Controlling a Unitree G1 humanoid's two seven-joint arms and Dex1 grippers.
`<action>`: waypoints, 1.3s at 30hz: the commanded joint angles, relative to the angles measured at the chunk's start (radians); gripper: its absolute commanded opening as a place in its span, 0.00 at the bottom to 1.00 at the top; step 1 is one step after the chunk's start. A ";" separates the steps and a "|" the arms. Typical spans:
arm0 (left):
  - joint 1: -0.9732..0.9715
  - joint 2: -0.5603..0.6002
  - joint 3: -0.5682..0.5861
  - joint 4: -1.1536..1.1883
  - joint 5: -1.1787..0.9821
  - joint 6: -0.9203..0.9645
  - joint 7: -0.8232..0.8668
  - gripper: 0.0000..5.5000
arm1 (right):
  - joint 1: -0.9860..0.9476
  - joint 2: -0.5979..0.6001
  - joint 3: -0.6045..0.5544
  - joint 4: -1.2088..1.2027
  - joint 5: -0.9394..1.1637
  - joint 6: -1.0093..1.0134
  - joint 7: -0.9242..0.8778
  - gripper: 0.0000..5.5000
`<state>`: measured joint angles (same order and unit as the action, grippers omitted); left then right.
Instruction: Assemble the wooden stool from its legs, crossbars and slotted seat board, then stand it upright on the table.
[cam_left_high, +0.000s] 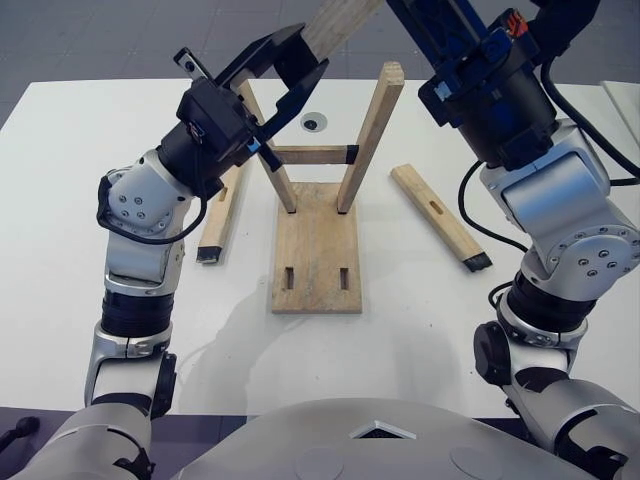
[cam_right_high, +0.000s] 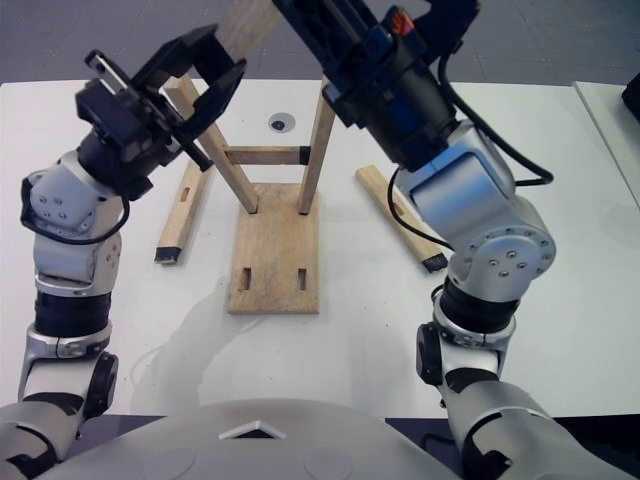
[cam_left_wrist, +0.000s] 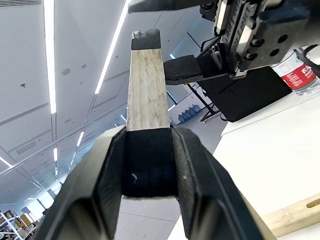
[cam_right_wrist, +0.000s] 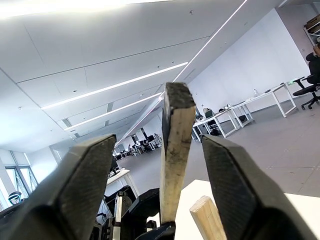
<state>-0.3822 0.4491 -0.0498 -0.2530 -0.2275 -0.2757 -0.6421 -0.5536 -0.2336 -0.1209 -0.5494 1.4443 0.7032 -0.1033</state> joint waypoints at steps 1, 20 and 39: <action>0.014 0.013 0.001 0.005 0.019 -0.022 -0.017 0.23 | -0.017 -0.012 0.010 0.003 0.002 -0.011 0.011 0.43; -0.019 0.010 -0.001 0.060 0.078 -0.108 -0.006 0.23 | -0.034 -0.039 -0.023 0.023 0.067 -0.053 -0.015 0.09; -0.015 0.033 0.152 0.191 0.172 -0.167 0.164 0.77 | 0.030 -0.367 -0.297 0.211 -0.127 -0.131 0.087 0.08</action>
<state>-0.3767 0.4902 0.0622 -0.0555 -0.0415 -0.4513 -0.5217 -0.5915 -0.5524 -0.3966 -0.3765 1.4006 0.5651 -0.0624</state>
